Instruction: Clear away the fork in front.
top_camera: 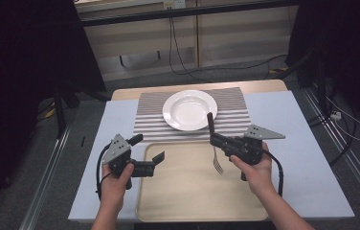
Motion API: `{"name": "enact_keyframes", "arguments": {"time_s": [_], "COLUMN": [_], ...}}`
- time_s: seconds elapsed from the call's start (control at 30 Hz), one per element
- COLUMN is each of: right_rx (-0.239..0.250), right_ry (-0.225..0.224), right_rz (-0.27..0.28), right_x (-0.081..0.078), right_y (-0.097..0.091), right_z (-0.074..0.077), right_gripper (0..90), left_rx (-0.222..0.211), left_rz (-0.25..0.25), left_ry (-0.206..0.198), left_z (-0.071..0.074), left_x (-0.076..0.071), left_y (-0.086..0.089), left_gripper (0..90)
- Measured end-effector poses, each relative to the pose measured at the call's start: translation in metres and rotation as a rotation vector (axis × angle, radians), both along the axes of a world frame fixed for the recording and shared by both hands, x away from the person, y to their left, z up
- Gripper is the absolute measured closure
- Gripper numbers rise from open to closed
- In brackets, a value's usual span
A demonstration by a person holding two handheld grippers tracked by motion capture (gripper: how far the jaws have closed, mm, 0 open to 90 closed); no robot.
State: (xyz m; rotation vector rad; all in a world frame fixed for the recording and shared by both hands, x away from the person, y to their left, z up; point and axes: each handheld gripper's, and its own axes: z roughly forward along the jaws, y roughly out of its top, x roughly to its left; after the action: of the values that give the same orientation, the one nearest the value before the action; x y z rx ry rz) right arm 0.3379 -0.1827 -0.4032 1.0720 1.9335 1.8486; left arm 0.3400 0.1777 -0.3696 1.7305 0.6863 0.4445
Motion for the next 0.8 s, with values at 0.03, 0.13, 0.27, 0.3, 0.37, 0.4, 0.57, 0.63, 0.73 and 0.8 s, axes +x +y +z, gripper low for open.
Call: {"name": "enact_keyframes", "arguments": {"time_s": [0.03, 0.13, 0.27, 0.3, 0.37, 0.4, 0.57, 0.63, 0.73, 0.8], "right_rx": [0.0, -0.007, -0.009, -0.013, -0.016, -0.017, -0.022, -0.03, -0.035, -0.04], "right_ry": [0.0, -0.002, -0.003, -0.006, -0.008, -0.005, -0.008, -0.009, -0.01, -0.012], "right_rz": [0.0, 0.01, 0.022, 0.024, 0.03, 0.043, 0.055, 0.066, 0.074, 0.079], "right_x": [0.0, -0.001, -0.001, -0.001, -0.002, -0.002, -0.003, -0.004, -0.005, -0.005], "right_y": [0.0, 0.004, 0.008, 0.009, 0.012, 0.015, 0.02, 0.024, 0.028, 0.03], "right_z": [0.0, -0.001, -0.002, -0.002, -0.002, -0.003, -0.003, -0.004, -0.004, -0.005], "right_gripper": [78.3, 78.3, 78.2, 78.2, 78.2, 78.2, 78.3, 78.3, 78.2, 78.2], "left_rx": [0.001, -0.003, 0.008, 0.012, 0.015, 0.017, 0.031, 0.025, 0.021, 0.011], "left_rz": [0.001, -0.002, -0.011, -0.012, -0.018, -0.022, -0.034, -0.039, -0.043, -0.046], "left_ry": [0.002, 0.001, -0.003, -0.001, 0.007, 0.008, 0.017, 0.024, 0.042, 0.054], "left_z": [0.001, 0.004, 0.008, 0.009, 0.011, 0.011, 0.011, 0.011, 0.009, 0.008], "left_x": [0.001, 0.005, 0.009, 0.01, 0.012, 0.013, 0.018, 0.019, 0.019, 0.019], "left_y": [-0.002, -0.007, -0.013, -0.015, -0.019, -0.022, -0.034, -0.038, -0.045, -0.046], "left_gripper": [1.7, 1.7, 1.7, 1.7, 1.7, 1.7, 1.9, 2.1, 2.5, 3.3]}}
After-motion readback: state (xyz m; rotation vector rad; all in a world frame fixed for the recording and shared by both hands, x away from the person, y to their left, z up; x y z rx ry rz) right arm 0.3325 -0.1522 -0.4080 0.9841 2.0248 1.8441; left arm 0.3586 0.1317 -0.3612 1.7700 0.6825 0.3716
